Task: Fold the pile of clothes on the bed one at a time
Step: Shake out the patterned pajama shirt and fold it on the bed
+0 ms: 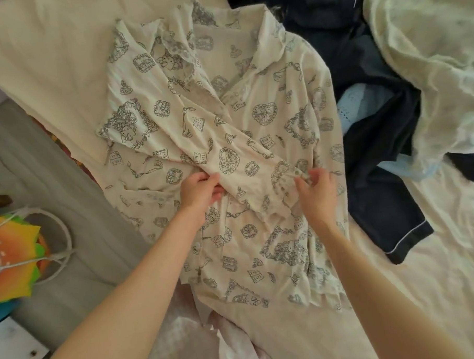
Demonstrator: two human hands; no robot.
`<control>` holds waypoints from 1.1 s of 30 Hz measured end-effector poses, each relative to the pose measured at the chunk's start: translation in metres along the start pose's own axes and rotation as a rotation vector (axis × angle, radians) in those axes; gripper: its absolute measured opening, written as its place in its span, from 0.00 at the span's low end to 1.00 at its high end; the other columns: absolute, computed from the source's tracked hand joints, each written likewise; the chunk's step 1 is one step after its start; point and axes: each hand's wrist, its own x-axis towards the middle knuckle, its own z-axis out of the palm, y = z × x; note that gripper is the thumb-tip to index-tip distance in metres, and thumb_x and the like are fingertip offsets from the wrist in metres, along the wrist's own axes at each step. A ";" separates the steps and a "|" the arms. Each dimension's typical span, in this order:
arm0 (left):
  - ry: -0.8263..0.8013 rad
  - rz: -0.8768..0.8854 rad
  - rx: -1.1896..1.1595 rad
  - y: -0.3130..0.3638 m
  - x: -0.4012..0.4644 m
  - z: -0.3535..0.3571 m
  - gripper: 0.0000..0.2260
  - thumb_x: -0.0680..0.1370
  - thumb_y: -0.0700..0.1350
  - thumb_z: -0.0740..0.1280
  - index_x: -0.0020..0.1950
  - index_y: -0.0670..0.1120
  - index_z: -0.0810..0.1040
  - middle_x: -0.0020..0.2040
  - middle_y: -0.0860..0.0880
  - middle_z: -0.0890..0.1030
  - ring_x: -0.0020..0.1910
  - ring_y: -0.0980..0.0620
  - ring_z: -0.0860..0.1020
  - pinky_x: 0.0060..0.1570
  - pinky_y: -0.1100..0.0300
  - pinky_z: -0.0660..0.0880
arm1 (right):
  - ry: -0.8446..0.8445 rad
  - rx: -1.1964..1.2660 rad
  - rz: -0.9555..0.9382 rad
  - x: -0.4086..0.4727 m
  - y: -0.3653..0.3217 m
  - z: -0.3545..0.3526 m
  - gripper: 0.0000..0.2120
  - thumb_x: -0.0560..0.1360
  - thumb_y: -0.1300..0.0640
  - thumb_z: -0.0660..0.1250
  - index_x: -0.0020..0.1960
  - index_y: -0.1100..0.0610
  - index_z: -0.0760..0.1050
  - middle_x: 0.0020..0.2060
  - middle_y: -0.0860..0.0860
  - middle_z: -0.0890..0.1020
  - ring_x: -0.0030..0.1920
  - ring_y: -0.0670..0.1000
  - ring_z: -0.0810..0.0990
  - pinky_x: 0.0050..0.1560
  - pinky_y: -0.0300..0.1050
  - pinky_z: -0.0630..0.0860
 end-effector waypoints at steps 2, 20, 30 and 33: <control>0.037 0.035 0.064 -0.009 -0.005 0.014 0.02 0.77 0.39 0.66 0.45 0.42 0.76 0.47 0.42 0.82 0.44 0.45 0.82 0.45 0.54 0.80 | 0.022 0.076 0.136 -0.008 0.002 0.002 0.12 0.76 0.49 0.66 0.53 0.56 0.69 0.45 0.49 0.74 0.43 0.48 0.74 0.40 0.37 0.69; 0.055 0.761 1.038 -0.091 -0.039 0.094 0.36 0.69 0.61 0.70 0.68 0.41 0.65 0.71 0.42 0.66 0.70 0.46 0.64 0.67 0.50 0.65 | -0.207 0.658 0.380 0.011 -0.002 -0.020 0.07 0.77 0.57 0.64 0.42 0.60 0.74 0.37 0.59 0.74 0.39 0.53 0.74 0.43 0.46 0.72; 0.165 0.938 0.849 -0.083 -0.059 0.081 0.20 0.72 0.34 0.60 0.65 0.37 0.68 0.57 0.37 0.71 0.53 0.45 0.72 0.51 0.56 0.74 | -0.211 0.849 0.429 0.031 -0.006 -0.041 0.07 0.78 0.62 0.64 0.41 0.60 0.74 0.37 0.54 0.82 0.38 0.49 0.83 0.39 0.39 0.80; 0.178 0.997 0.936 -0.096 -0.073 0.075 0.19 0.70 0.29 0.66 0.61 0.36 0.72 0.53 0.37 0.75 0.48 0.43 0.75 0.47 0.54 0.77 | -0.197 0.828 0.409 0.028 -0.008 -0.045 0.07 0.78 0.62 0.63 0.42 0.59 0.74 0.38 0.53 0.81 0.38 0.48 0.82 0.35 0.36 0.79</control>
